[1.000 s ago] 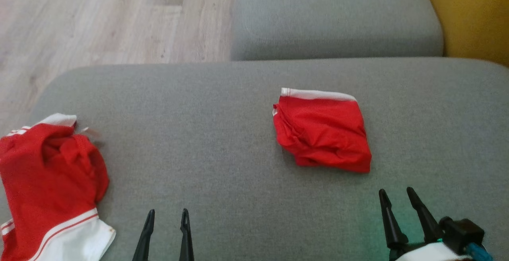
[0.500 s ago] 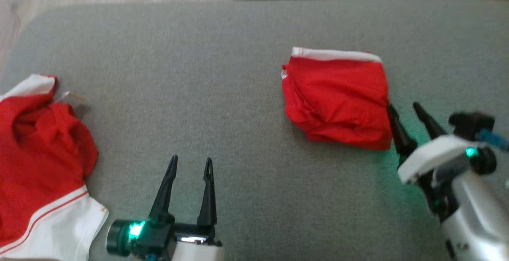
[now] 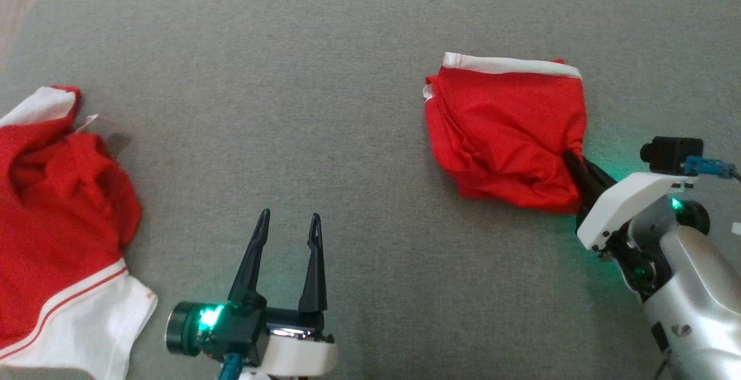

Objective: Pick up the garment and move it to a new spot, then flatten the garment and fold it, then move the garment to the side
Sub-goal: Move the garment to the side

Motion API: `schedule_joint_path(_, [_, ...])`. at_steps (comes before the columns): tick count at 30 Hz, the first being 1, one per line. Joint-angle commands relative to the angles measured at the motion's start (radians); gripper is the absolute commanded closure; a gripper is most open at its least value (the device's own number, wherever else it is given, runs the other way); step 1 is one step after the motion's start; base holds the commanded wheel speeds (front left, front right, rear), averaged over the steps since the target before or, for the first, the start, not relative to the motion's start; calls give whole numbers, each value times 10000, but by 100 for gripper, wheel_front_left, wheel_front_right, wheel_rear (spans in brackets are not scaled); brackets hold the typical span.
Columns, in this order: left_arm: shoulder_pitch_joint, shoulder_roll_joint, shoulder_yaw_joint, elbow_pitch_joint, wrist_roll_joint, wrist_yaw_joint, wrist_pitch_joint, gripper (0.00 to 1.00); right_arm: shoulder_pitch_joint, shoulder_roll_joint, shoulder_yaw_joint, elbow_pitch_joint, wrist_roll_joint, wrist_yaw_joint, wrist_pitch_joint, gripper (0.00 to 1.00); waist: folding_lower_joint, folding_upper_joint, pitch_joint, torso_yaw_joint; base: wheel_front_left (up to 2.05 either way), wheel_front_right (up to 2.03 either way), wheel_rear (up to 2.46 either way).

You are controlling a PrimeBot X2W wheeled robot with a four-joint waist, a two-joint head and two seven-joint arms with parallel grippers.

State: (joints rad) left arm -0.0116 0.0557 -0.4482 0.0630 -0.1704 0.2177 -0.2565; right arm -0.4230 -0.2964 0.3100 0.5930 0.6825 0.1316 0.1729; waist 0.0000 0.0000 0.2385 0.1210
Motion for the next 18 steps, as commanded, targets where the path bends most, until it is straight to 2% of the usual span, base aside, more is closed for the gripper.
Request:
schedule_joint_path(1, [-344,-54,277,-301,-37,59,-53,0,-386,-261,111,-247,61,-9,-211,100,0,0,84,-203,0,0,0])
schedule_joint_path(6, [-474,-54,343,-313,42,27,-53,0,-766,-821,40,-233,-174,-9,-482,100,0,0,298,-757,0,0,0])
schedule_joint_path(13, [-1004,-54,461,-265,325,-158,-53,0,-1576,-2185,-449,2,-427,-9,-427,100,0,0,1035,-1809,0,0,0])
schedule_joint_path(18, [-1540,-54,538,-122,594,-365,-53,0,-2214,-3034,-981,436,-842,-9,-621,100,0,0,1618,-2276,0,0,0])
